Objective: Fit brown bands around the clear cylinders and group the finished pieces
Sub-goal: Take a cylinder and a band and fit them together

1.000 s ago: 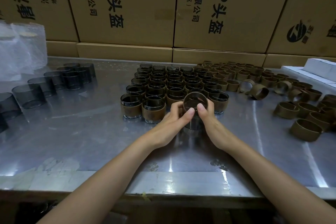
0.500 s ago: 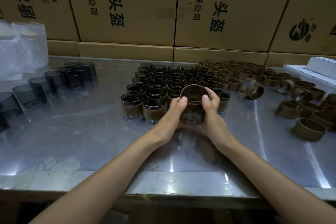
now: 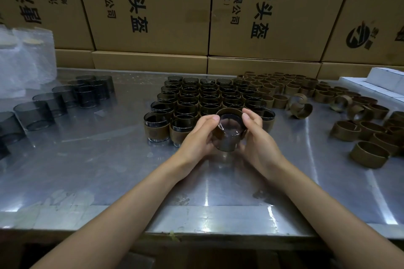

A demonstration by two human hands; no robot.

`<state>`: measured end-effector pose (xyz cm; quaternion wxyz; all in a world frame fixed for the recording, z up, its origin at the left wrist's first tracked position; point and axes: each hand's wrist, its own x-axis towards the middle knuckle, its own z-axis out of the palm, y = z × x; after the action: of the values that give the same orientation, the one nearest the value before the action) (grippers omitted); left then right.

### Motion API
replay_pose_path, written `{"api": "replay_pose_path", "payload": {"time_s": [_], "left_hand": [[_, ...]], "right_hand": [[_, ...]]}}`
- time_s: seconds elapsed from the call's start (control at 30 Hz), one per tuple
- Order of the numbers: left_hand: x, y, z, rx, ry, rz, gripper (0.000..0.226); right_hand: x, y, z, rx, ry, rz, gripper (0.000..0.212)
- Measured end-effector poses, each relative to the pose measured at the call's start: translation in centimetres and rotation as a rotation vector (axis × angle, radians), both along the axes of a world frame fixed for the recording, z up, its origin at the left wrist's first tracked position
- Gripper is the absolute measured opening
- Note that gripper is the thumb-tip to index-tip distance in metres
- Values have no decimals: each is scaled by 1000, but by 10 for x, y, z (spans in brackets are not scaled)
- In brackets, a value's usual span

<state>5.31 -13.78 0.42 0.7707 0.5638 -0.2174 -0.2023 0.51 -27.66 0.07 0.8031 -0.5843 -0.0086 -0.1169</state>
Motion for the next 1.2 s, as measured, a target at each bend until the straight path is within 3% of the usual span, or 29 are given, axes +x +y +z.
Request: {"api": "replay_pose_path", "payload": {"time_s": [0.1,0.23,0.33,0.47,0.63,0.83,1.2], "left_hand": [[0,3,1,-17,-17,13,24],[1,7,5,-14,-9,12,45],[3,11,9,-35,65,-53,71],[-1,13,11,83,24,-157,61],[-3,17,12,28,33,-239,31],[-5,21,11,-60,10,-367,57],[-10,22,13,-129,-13,-494,48]], "right_hand": [[-7,-4,8,-77,164,188,60],[-11,-12,15,-46,255,247,53],[-12,-16,14,56,230,257,41],[-15,-18,15,144,146,317,28],[-16,-21,13,97,93,412,57],[-17,-20,10,30,-29,523,64],[-18,-22,11,2,-46,584,59]]}}
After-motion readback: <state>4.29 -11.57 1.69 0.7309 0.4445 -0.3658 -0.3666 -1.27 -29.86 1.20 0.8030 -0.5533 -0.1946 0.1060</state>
